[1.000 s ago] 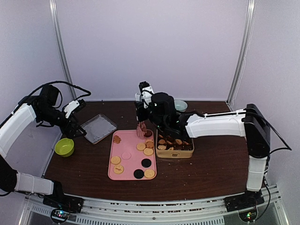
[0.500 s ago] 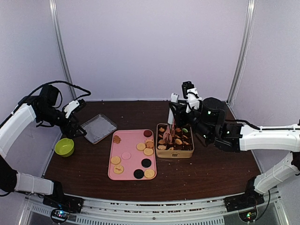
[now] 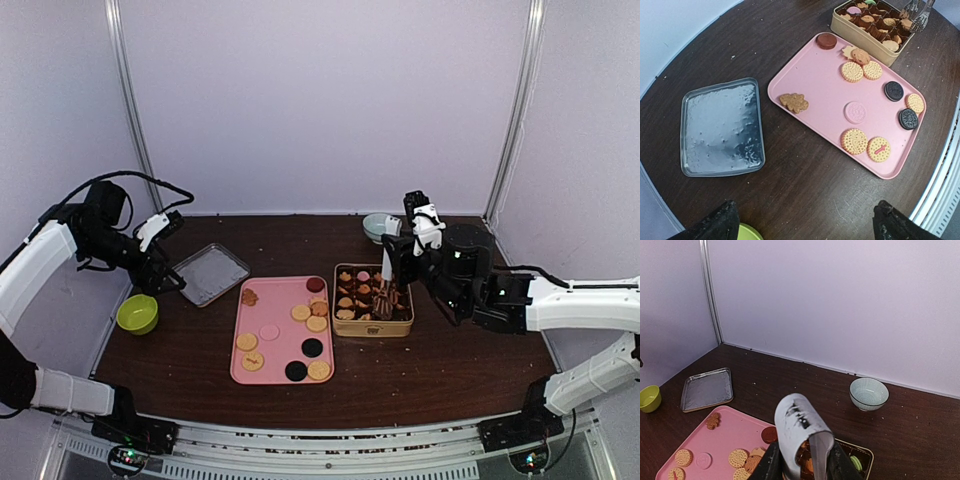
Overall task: Pack the cookies
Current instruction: Place the fake cookies in the empty pocket of the box, then adjust the fake cookies on the plate.
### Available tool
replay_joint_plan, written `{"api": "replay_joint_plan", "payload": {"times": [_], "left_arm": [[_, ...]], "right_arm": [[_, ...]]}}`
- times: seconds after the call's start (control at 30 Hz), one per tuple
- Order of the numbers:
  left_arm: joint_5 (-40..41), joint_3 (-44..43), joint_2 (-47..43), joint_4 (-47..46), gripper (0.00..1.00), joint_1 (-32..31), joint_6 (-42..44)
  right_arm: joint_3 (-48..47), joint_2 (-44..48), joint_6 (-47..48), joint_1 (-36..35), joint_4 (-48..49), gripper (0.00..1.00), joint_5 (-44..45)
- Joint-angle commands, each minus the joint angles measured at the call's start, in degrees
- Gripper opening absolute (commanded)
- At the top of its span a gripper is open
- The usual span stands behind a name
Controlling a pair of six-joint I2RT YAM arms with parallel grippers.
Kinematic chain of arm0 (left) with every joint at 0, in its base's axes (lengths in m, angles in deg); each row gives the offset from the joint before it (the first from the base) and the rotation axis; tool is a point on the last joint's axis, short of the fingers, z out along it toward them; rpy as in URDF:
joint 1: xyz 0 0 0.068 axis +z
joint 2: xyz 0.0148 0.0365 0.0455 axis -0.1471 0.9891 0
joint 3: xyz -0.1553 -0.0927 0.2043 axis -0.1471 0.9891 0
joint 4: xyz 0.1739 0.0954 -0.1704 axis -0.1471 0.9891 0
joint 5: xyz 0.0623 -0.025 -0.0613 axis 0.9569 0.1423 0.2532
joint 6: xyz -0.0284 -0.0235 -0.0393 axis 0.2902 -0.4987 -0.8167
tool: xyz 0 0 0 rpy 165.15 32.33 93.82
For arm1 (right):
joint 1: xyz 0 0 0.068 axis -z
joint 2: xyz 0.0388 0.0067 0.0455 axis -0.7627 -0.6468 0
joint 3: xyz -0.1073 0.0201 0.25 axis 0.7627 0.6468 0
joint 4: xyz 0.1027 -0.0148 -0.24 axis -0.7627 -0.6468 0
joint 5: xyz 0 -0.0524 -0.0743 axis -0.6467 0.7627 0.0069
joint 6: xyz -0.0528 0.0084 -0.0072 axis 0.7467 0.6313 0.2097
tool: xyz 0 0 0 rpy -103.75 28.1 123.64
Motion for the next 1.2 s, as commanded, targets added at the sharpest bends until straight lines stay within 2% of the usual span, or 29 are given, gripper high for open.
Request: {"api": "replay_joint_plan", "payload": {"times": [0.0, 0.1, 0.23, 0.47, 0.77, 0.97, 1.17], "left_arm": [[-1.16, -1.48, 0.16, -0.21, 0.96, 0.38, 0.47], [-1.12, -1.31, 0.10, -0.21, 0.96, 0.42, 0.63], [-1.17, -1.12, 0.04, -0.21, 0.96, 0.37, 0.74], [-0.93, -1.05, -0.44, -0.21, 0.96, 0.36, 0.84], [-0.48, -1.24, -0.63, -0.03, 0.95, 0.40, 0.84], [0.04, -1.15, -0.79, 0.04, 0.95, 0.43, 0.69], [0.87, -0.59, -1.33, 0.14, 0.95, 0.38, 0.77]], "right_arm": [[0.49, 1.36, -0.81, 0.29, 0.19, 0.20, 0.16], [0.53, 1.36, -0.90, 0.37, 0.15, 0.29, -0.06], [-0.13, 0.70, -0.92, 0.49, 0.07, 0.32, -0.46], [-0.81, 0.53, -0.93, 0.63, 0.77, 0.34, -0.76], [-4.10, 1.30, 0.63, 0.85, 3.11, 0.28, -2.92], [-11.63, -5.69, 0.52, -1.12, 4.48, 0.27, -8.00], [-22.41, -17.78, -0.10, -3.14, 5.25, 0.27, -11.57]]}}
